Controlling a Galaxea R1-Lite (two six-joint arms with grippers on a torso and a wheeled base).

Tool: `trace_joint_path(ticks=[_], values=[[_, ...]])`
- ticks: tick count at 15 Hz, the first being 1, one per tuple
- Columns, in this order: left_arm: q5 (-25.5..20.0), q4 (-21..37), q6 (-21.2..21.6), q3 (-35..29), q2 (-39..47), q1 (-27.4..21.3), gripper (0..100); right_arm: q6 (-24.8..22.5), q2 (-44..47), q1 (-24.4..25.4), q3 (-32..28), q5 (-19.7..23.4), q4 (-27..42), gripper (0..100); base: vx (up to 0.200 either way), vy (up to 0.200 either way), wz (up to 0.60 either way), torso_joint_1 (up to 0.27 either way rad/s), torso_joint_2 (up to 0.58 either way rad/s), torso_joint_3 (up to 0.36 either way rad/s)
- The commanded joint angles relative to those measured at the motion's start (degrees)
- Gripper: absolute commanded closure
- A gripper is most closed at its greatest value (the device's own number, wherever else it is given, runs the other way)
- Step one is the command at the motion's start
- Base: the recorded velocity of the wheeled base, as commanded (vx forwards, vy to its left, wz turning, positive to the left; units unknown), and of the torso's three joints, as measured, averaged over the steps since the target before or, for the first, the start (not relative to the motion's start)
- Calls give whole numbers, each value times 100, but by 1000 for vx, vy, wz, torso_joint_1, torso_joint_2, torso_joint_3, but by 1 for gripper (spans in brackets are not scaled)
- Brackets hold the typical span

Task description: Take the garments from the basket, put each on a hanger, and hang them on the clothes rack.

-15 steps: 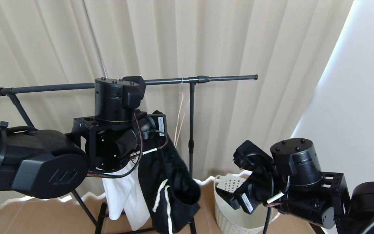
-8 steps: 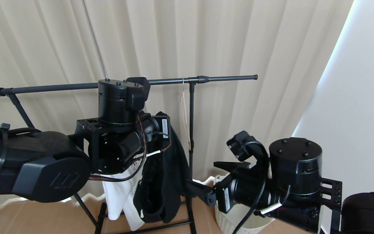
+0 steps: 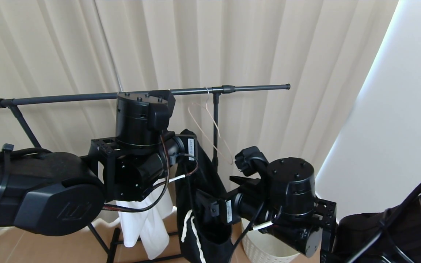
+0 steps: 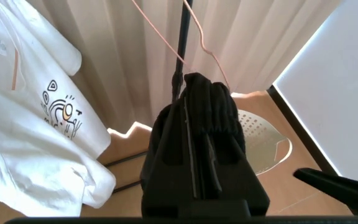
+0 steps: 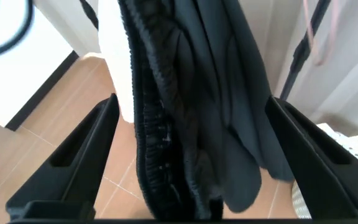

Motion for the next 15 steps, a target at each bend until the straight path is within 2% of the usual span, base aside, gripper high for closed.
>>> trace_joint_path(ticks=[1,3,10,12,15], values=[[1,-3,-6,14,-11,-47,100,-1,515,-5,-117,-149,-7,0,0,0,0,0,0,0],[-8,6,2,67,-98,-74,100,-18,893,-120,-284,-430,-7,0,0,0,0,0,0,0],[-51,14,29,146,-222,-47,100,-361,1069,-656,-196,-465,2,0,0,0,0,0,0,0],[-60,14,29,155,-222,-38,100,-669,1034,-849,-29,-430,-25,0,0,0,0,0,0,0],[-95,23,38,190,-222,-38,100,-888,1069,-990,111,-395,-262,0,0,0,0,0,0,0]])
